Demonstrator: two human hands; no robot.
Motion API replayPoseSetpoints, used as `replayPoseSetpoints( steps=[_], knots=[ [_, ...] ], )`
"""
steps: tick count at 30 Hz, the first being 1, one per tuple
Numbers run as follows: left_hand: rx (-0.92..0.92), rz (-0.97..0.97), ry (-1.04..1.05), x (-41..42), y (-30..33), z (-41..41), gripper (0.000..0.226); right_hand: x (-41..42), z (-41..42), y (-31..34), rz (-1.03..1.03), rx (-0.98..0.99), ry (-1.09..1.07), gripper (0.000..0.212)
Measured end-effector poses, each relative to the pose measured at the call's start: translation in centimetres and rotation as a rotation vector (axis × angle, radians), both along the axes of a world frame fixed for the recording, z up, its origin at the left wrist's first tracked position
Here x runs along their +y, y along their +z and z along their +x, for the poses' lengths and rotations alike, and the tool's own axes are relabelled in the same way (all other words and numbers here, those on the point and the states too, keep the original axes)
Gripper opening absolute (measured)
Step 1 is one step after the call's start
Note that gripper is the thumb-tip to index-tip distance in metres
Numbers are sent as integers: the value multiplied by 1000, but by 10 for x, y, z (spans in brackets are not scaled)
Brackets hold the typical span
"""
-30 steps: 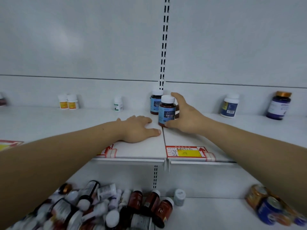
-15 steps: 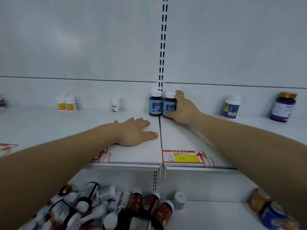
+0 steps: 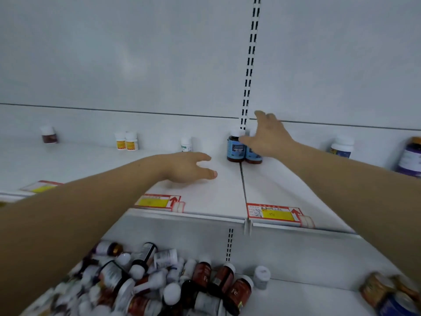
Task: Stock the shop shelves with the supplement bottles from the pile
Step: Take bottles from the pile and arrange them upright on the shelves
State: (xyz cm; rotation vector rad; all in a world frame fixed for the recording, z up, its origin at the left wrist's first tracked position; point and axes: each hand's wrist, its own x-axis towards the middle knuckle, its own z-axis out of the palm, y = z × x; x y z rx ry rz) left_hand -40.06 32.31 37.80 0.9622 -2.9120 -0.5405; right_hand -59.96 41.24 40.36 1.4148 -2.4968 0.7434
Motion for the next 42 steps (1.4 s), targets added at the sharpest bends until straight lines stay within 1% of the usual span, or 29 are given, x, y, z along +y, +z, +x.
replayPoseSetpoints(
  steps=[4,10,12,15,17,20,23,26,27,29,30,32,33,35,36,37,38,39,40,42],
  knots=[
    [61,-91,9,3,9,65,63,-10,76,19,73,75,167,74],
    [146,-112,168,1,-5,232,56,-54,244,4,85,127,452,70],
    [101,-92,245,-1,-20,288,55,-66,300,-7,99,141,539,68],
    [13,-12,322,-8,-51,363,59,-78,375,-25,128,182,656,66],
    [-5,54,356,-13,-77,401,58,-86,417,-42,142,203,717,64],
    [-53,130,373,-20,-119,442,57,-98,460,-78,205,155,759,62],
    [-92,250,378,-34,-160,459,59,-110,470,-123,357,85,721,62],
    [-87,316,369,-55,-192,455,41,-124,450,-168,471,-23,595,63],
    [-68,333,362,-64,-201,451,37,-129,439,-183,490,-52,547,63],
    [-9,381,358,-86,-222,439,39,-138,416,-211,534,-102,465,62],
    [12,400,360,-98,-231,431,35,-143,405,-224,553,-124,429,61],
    [13,412,374,-125,-250,414,18,-154,382,-253,581,-186,376,62],
    [6,416,378,-138,-259,404,16,-159,372,-267,594,-221,355,64],
    [2,406,377,-165,-276,385,28,-171,356,-296,617,-269,303,68],
    [10,420,392,-178,-287,376,26,-177,350,-311,633,-279,279,68],
    [13,417,397,-190,-294,369,13,-183,345,-324,648,-287,256,70],
    [6,412,418,-205,-305,362,24,-189,341,-337,664,-305,229,72],
    [2,413,430,-220,-317,353,45,-194,337,-349,673,-332,201,74],
    [17,416,430,-234,-326,345,60,-199,333,-361,674,-349,177,78],
    [3,365,432,-266,-353,329,77,-208,327,-383,676,-356,127,85]
  ],
)
